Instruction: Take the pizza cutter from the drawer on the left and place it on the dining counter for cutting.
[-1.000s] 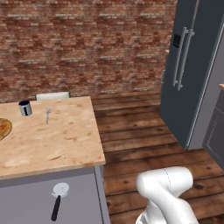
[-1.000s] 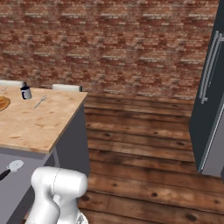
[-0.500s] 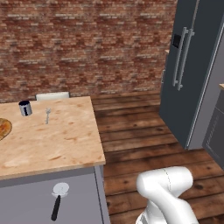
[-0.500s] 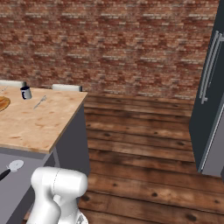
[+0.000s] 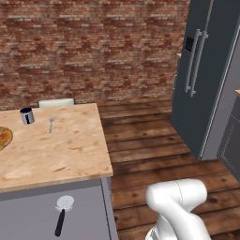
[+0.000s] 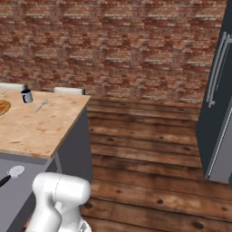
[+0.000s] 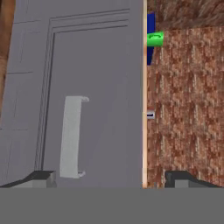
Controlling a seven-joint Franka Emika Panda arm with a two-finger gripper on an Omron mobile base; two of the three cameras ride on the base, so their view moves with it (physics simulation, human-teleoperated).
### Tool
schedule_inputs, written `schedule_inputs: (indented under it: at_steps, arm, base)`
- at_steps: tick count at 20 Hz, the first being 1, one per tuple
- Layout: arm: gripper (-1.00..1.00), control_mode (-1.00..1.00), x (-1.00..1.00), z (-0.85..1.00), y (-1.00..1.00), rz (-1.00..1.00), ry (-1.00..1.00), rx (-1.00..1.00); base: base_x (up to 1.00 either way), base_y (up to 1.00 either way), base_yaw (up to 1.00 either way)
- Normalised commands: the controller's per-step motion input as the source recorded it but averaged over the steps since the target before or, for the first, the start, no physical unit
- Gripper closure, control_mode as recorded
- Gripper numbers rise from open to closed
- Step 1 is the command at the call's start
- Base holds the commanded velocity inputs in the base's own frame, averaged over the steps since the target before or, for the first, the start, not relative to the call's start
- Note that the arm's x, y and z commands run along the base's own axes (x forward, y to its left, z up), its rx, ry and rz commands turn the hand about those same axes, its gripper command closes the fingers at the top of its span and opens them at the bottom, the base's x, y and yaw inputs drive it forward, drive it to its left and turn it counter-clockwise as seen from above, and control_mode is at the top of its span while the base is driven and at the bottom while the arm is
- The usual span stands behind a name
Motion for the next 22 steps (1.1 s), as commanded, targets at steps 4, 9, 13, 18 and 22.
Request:
schedule_inputs:
  at_steps: [4,9,13,18,22]
  arm:
    - [-1.00,-1.00,-0.45,0.94,0.02,-0.02,0.00,0.00]
    - [-1.00,-1.00,-0.45,0.88,0.23,0.00,0.00,0.00]
    - [-1.00,-1.00,-0.07,0.95,0.10,-0.02,0.00,0.00]
    - [-1.00,-1.00,0.32,0.86,0.00,-0.10,0.01,0.00]
    - [-1.00,-1.00,0.50,0.88,0.00,-0.09,0.05,0.00]
  base:
    - [0.00,0.00,0.00]
    - [0.00,0.00,0.00]
    - [0.00,0.00,0.00]
    - [0.00,0.00,0.00]
    - [0.00,0.00,0.00]
